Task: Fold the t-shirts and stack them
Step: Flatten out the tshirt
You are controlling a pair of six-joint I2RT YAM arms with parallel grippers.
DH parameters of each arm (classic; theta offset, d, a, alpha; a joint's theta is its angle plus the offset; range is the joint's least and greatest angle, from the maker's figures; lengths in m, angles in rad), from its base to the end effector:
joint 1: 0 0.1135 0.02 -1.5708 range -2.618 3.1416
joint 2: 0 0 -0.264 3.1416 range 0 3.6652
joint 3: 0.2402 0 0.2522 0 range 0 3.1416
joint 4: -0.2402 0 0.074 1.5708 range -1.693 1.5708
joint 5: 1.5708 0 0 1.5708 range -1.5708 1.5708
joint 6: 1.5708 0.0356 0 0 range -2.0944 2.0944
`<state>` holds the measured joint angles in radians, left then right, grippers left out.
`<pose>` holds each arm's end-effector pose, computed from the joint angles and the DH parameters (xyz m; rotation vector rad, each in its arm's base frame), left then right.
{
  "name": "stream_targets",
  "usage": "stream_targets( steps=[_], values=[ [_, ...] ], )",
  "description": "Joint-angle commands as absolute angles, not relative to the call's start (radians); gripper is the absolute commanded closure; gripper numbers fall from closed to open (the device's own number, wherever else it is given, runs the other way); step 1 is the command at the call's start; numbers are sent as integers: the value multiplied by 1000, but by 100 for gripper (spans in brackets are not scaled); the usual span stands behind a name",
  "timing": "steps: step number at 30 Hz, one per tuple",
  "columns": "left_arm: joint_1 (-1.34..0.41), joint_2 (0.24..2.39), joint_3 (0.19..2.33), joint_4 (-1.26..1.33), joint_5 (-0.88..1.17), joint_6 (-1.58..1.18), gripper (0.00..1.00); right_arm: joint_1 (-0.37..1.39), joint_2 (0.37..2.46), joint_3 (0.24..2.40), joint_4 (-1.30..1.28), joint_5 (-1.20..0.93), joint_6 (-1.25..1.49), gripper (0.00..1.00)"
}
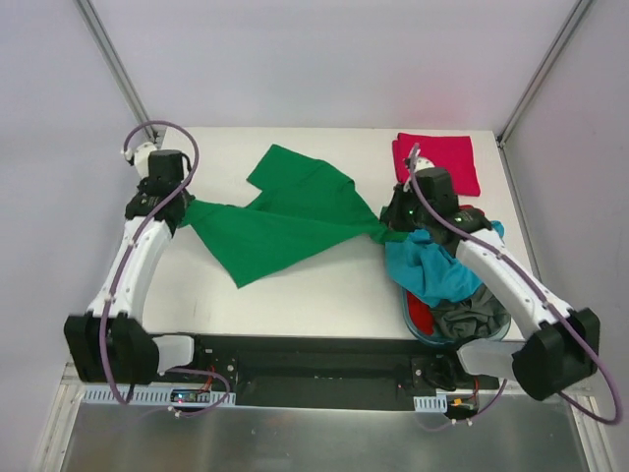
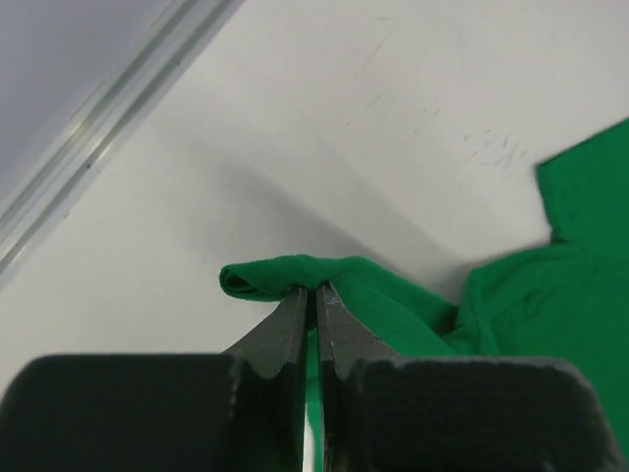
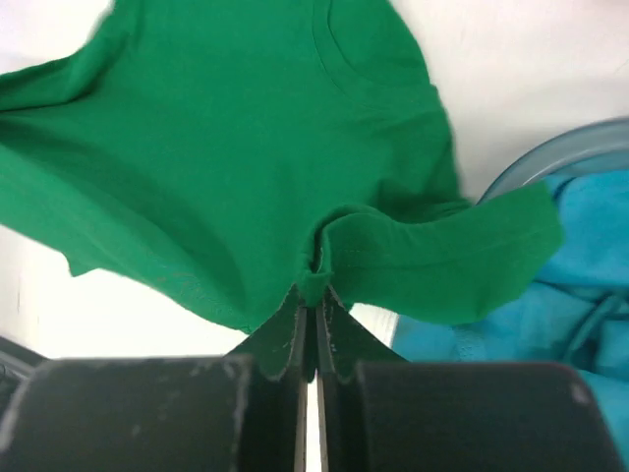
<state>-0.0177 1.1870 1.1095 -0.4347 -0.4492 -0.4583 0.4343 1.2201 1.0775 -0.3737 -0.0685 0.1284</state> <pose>0.2627 0.0108 0.3472 -0.7028 1.9068 0.1694 0.2489 0.1182 0.3319 -0.3634 2.0809 0.4109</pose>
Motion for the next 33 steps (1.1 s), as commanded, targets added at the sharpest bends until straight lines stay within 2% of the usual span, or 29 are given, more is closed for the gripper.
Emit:
stream_targets(
  steps=[1,8,9,11,13,15,16,17,18,19,22,25,29,31,33],
  values=[
    [-8,1407,1213,-435,-457,-522,100,436,1351,1058,-261,-173,210,99],
    [-8,1874,1587,-600,-460,-514,100,492,1655,1170,-215,-172,270,99],
    [-8,1926,1642,-618,-462,-509,97,505,1687,1187,-224,-144,287,98],
    [-8,1998,1722,-637,-462,-502,84,541,1748,1210,-229,-109,319,98],
    [-8,2031,1762,-650,-457,-497,63,580,1770,1213,-230,-59,354,98],
    [-8,2033,1779,-660,-451,-485,55,618,1753,1195,-230,44,399,97],
    [-8,2020,1776,-670,-448,-485,47,639,1735,1183,-223,78,414,96],
    [-8,1994,1761,-681,-443,-492,35,656,1718,1172,-221,118,422,94],
    [-8,1961,1734,-686,-430,-502,26,676,1691,1166,-225,155,429,93],
    [-8,1909,1685,-689,-402,-523,21,692,1668,1158,-232,191,437,91],
    [-8,1685,1423,-669,-235,-655,15,733,1574,1114,-242,327,452,84],
    [-64,1449,1107,-600,-224,-742,12,739,1481,1045,-264,383,505,76],
    [-159,1241,823,-591,-258,-856,10,752,1399,930,-245,275,499,68],
    [-181,1168,712,-591,-238,-908,10,767,1352,870,-236,241,495,58],
    [-192,1129,649,-588,-229,-931,12,775,1292,810,-203,230,494,44]
  ],
)
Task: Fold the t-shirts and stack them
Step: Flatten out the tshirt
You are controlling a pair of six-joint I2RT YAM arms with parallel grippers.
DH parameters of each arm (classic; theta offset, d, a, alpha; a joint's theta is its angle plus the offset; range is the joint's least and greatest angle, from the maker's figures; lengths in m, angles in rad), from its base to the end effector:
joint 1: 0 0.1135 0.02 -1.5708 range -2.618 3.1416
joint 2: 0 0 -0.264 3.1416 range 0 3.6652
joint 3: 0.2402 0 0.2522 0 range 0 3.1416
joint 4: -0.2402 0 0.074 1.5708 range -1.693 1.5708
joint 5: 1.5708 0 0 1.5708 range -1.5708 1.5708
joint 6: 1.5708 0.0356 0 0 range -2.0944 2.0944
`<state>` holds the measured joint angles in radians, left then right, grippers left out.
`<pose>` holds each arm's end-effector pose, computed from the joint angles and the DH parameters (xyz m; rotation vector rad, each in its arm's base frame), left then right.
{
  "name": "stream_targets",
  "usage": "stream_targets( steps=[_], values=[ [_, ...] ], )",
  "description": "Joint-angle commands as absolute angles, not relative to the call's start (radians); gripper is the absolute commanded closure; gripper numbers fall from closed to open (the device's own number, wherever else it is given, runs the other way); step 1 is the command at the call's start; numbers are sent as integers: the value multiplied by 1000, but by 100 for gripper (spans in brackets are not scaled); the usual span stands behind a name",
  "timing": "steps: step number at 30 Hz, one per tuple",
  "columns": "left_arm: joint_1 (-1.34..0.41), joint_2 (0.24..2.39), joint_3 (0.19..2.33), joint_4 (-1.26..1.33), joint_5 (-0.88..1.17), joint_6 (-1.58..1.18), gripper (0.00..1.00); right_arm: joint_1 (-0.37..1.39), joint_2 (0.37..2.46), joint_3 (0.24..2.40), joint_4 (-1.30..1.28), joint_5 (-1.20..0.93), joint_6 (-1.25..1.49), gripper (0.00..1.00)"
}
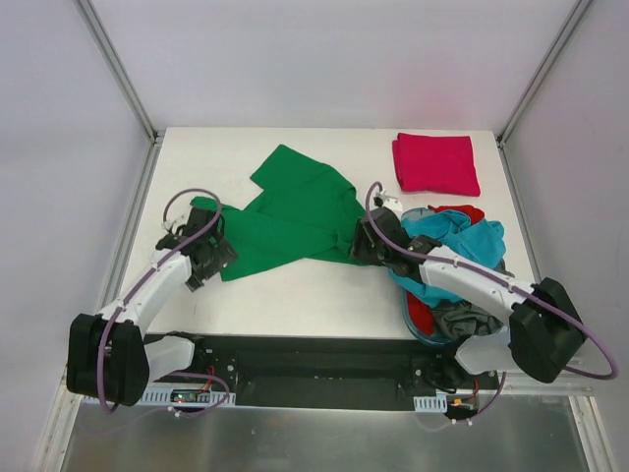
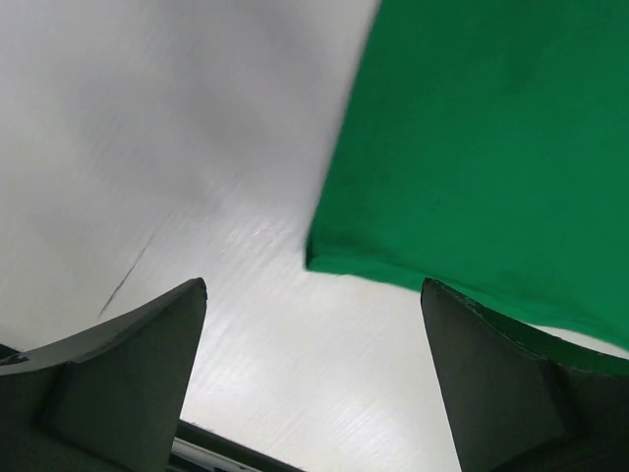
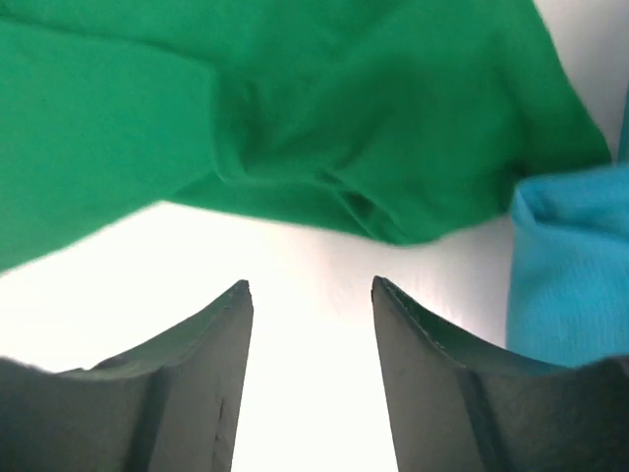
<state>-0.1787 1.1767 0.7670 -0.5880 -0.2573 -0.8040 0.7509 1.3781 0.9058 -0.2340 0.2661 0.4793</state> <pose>0.2240 -0.0313 0.2236 -0.8660 2.3670 -0.0629 0.2237 0.1960 0.2443 -0.1683 2.2658 0.3558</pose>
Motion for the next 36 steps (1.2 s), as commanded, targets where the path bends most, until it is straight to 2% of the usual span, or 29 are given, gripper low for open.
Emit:
stream_targets(
  steps=[1,3,5,6,9,16,24,30,33,34,36],
  values=[
    [-196,1117,629,-584,-230,-942,12,776,1255,790,-192,236,488,37],
    [-202,1106,594,-559,-215,-951,14,775,1188,755,-180,288,477,24],
    [-204,1112,566,-493,-172,-950,17,773,1131,732,-178,352,465,1],
    [-204,1121,558,-459,-143,-945,18,773,1106,723,-178,379,457,4],
    [-210,1173,561,-390,-89,-933,23,769,1057,703,-186,434,440,4],
    [-215,1334,613,-367,-124,-942,31,765,993,678,-149,388,370,4],
    [-215,1365,630,-354,-192,-968,41,765,960,647,-115,428,333,4],
    [-213,1419,653,-348,-184,-963,66,765,959,640,-117,439,313,4],
    [-215,1436,663,-348,-207,-950,85,765,962,644,-129,437,301,4],
    [-213,1437,666,-348,-218,-945,97,767,963,647,-133,433,295,4],
    [-210,1431,667,-350,-230,-936,100,767,959,647,-144,425,281,4]
  ],
)
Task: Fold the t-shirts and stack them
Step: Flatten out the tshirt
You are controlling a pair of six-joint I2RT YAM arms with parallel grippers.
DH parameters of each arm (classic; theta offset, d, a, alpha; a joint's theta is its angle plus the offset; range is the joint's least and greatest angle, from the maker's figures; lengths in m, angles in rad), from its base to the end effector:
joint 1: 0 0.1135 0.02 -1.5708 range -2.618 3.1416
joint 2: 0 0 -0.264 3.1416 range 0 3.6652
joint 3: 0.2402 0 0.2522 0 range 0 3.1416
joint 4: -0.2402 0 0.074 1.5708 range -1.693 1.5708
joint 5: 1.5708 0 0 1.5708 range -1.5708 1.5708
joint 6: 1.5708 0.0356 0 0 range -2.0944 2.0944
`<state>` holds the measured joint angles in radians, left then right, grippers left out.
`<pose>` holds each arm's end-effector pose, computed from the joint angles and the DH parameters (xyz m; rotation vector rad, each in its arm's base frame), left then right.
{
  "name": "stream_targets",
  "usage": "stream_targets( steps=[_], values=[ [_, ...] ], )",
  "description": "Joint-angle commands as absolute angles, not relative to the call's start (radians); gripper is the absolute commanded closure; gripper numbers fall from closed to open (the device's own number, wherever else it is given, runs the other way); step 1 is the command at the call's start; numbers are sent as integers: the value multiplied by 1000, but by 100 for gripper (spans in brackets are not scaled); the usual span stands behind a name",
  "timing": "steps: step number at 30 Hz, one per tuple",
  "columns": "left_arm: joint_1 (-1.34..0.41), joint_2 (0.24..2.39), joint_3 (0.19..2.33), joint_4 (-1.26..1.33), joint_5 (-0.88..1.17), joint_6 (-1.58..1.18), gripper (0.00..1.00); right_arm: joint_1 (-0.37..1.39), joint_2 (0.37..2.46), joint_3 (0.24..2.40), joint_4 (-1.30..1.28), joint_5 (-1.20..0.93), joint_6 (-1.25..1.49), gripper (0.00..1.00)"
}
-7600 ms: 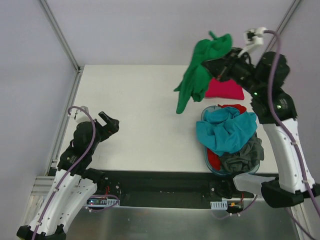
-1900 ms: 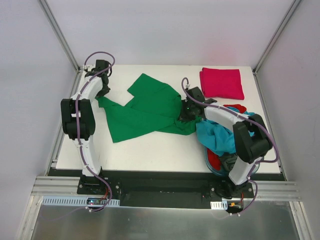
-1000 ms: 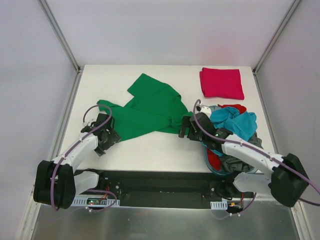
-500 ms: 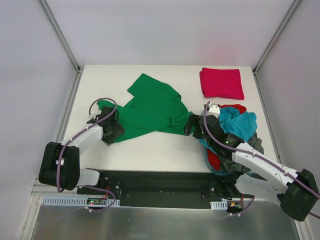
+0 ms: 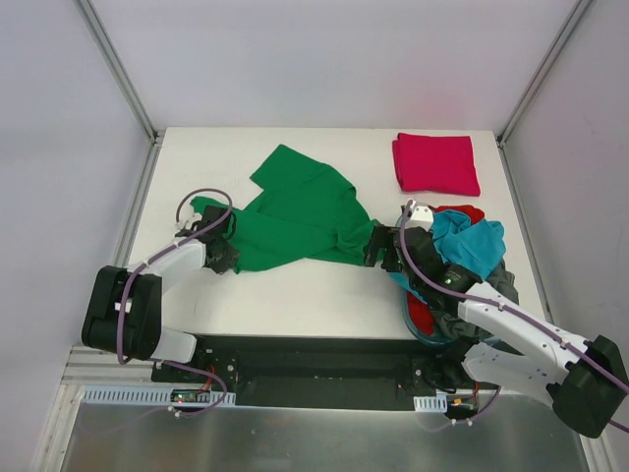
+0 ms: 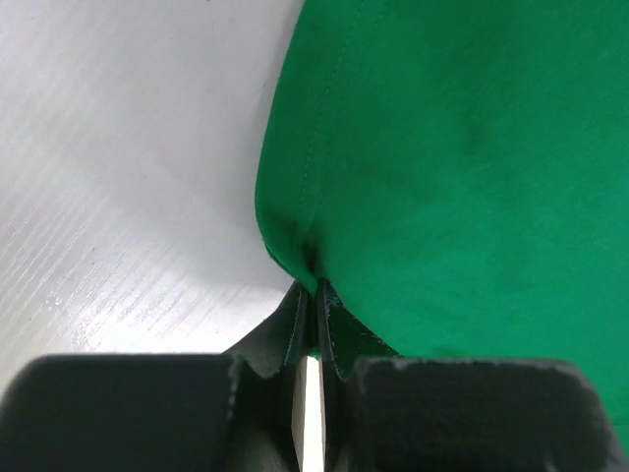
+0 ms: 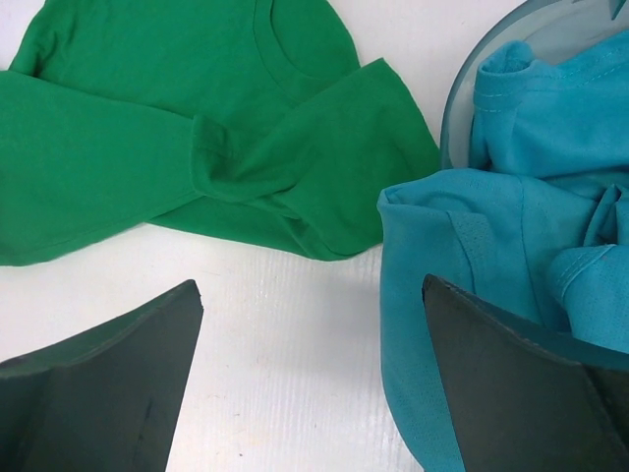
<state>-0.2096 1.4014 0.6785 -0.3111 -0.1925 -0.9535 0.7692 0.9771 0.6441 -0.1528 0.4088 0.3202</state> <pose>0.2504 -0.0463 0.1630 -1.0032 2.3828 -0.1820 0.1663 0.1413 0.2591 -0.2024 2.0139 0.2713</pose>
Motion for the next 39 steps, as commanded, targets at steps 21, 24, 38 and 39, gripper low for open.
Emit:
stream_targets(
  steps=[21,24,38,39],
  values=[
    [49,969,476,-397,-357,-925,100,920,1452,1049,-255,137,72,1],
    [49,988,476,-396,-348,-930,100,965,1567,1167,-302,228,144,4],
    [48,936,457,-394,-356,-930,100,1045,1957,1522,-601,491,434,46],
    [48,933,457,-394,-357,-931,100,1048,1948,1507,-594,498,443,55]
  ],
)
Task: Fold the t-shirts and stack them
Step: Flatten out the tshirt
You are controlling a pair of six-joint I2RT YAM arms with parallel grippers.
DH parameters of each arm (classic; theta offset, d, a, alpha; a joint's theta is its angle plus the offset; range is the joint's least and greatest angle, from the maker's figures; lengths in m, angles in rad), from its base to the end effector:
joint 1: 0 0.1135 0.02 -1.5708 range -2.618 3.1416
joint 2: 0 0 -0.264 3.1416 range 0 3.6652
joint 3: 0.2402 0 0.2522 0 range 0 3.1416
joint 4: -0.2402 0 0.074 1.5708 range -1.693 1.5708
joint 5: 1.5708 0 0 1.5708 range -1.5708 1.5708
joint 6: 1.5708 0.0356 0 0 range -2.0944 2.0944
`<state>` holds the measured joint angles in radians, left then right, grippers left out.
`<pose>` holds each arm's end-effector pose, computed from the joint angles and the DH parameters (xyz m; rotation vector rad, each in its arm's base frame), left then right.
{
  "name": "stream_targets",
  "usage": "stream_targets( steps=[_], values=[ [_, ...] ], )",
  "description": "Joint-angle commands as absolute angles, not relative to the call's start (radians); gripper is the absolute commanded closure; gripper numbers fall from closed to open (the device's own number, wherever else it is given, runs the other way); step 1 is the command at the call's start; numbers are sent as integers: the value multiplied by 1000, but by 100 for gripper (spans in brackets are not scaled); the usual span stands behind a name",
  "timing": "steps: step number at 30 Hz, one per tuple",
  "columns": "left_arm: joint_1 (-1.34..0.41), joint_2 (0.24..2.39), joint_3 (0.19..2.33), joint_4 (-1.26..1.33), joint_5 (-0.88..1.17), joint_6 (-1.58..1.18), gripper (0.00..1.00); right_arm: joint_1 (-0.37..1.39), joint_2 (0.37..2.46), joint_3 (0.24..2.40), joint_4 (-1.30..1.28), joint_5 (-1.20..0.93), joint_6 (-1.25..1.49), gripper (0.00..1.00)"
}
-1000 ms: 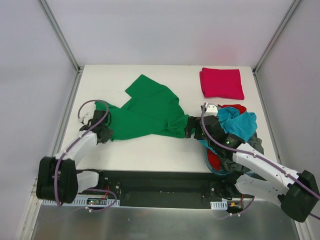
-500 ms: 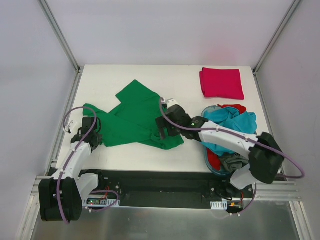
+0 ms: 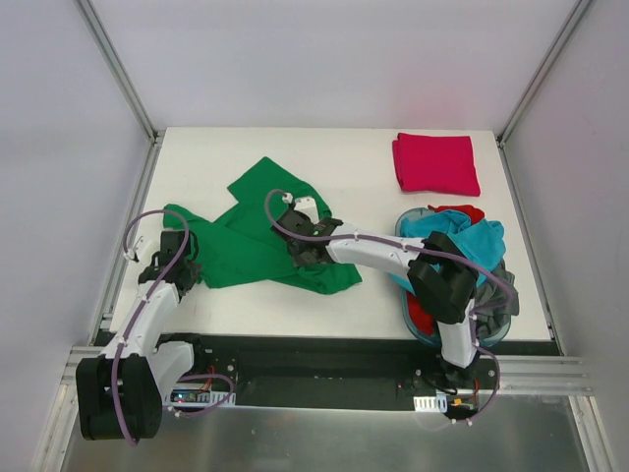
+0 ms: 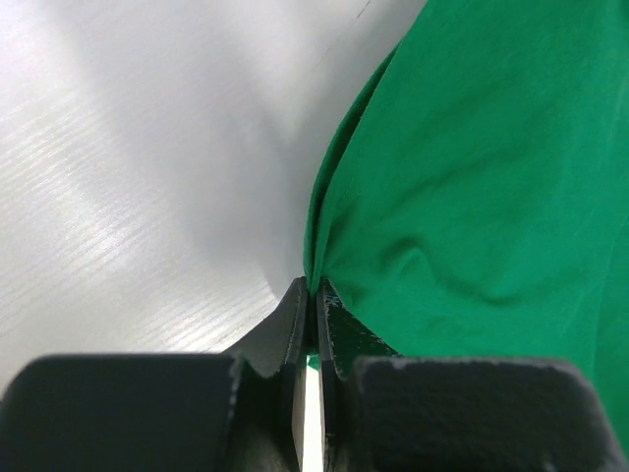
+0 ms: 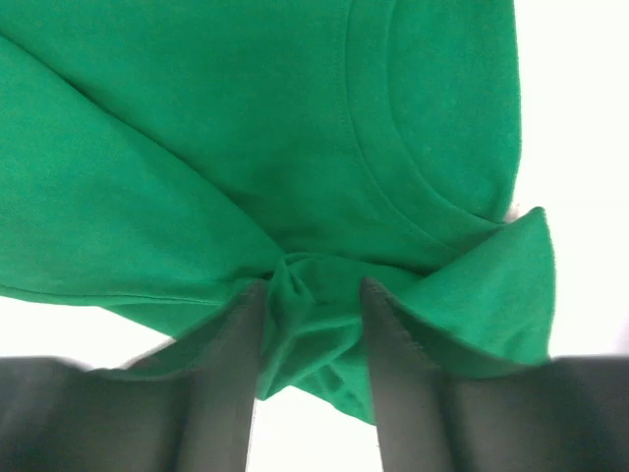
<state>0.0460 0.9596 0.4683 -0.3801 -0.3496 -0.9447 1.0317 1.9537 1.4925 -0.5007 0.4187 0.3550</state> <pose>0.1812 0.0205 0.1848 -1.2599 2.0110 0.0016 0.2309 0.3578 0.2157 -0.6494 2.3312 0.0903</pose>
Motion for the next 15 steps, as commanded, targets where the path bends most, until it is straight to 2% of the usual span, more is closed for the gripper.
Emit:
stream_targets(
  steps=[1,4,5,9,15],
  values=[
    [51,930,456,-394,-360,-931,100,1048,1939,1490,-582,508,448,67],
    [49,928,454,-394,-360,-933,100,1046,1893,1428,-546,563,459,95],
    [51,930,453,-394,-360,-934,100,1048,1866,1402,-534,581,468,99],
    [49,937,459,-388,-353,-927,100,1071,1686,1248,-441,606,476,99],
    [49,946,466,-383,-341,-902,100,1169,1333,988,-370,468,547,99]
  ],
)
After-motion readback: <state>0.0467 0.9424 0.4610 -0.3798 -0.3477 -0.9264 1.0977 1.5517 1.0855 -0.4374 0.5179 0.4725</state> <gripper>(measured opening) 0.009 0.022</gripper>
